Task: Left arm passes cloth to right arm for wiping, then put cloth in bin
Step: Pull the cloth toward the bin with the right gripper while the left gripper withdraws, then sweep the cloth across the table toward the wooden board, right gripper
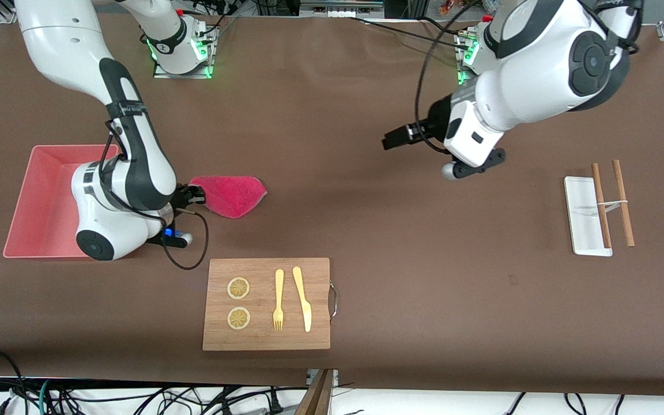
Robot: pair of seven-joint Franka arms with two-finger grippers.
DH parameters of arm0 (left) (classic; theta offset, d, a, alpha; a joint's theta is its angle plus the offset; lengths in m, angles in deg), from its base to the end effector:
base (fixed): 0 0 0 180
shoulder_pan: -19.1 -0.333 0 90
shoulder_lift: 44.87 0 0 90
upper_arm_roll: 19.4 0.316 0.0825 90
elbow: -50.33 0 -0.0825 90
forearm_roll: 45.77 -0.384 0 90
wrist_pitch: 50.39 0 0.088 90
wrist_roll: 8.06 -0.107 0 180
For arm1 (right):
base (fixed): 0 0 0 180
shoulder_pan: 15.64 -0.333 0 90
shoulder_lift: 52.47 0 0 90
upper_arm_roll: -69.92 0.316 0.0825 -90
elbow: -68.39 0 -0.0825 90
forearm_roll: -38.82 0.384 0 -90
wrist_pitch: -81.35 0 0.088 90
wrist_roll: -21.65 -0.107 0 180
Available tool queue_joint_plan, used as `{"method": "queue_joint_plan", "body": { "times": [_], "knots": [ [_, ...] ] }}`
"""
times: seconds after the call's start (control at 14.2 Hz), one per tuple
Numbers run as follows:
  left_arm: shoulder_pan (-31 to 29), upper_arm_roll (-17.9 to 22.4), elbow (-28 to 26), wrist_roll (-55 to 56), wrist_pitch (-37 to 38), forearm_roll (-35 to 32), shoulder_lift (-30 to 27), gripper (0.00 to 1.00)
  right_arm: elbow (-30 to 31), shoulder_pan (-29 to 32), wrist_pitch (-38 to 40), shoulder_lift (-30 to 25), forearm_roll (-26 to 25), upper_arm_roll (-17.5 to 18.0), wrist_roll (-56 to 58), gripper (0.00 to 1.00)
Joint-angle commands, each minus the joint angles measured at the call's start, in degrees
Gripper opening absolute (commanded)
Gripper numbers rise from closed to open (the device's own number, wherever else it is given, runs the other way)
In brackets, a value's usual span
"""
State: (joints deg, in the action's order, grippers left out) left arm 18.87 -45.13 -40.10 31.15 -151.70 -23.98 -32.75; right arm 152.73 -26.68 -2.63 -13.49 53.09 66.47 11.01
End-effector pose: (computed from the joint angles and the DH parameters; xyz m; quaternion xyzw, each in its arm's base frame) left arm 0.5585 -0.2762 0.5339 0.9604 0.1571 -0.1241 0.1935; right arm 0.6210 0.1168 0.2487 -0.9357 0.0542 0.3454 0.0466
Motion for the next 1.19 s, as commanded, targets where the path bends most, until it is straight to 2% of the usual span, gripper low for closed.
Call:
{"method": "queue_joint_plan", "body": {
  "times": [0.0, 0.21, 0.42, 0.56, 0.84, 0.98, 1.12],
  "knots": [
    [-0.38, 5.40, -2.91, -14.56, 1.02, -4.73, -2.89, 1.00, 3.28, 3.04, 1.09, -1.89, -2.14, -2.34, 8.32, 0.00],
    [-0.30, 11.81, -3.00, -30.64, 1.11, -12.80, -3.68, 1.00, 3.20, 3.22, 1.10, -1.80, -6.61, -5.78, 15.28, 0.00],
    [0.58, 18.93, -3.18, -47.96, 1.02, -16.96, -4.83, 1.00, 1.01, 3.22, 1.10, -1.97, -13.55, -5.87, 17.92, 0.00],
    [5.22, 25.16, -5.45, -52.30, 0.50, -19.85, -8.06, 1.00, -0.32, 3.05, 1.27, -2.41, -15.85, -5.87, 19.51, 0.00],
    [4.37, 25.81, -5.64, -51.70, 2.42, -21.10, -10.89, 1.00, -1.55, -0.46, 0.49, -2.24, -15.42, -5.17, 12.96, 0.00],
    [4.19, 25.55, -4.85, -48.30, 5.41, -20.31, -11.16, 1.00, -2.16, -3.27, -1.26, -1.89, -12.97, -4.91, 7.24, 0.00],
    [4.10, 22.49, -4.41, -42.06, 8.31, -20.30, -11.86, 1.00, -2.17, -4.86, -2.84, -1.45, -9.28, -4.82, 2.93, 0.00]
  ]
}}
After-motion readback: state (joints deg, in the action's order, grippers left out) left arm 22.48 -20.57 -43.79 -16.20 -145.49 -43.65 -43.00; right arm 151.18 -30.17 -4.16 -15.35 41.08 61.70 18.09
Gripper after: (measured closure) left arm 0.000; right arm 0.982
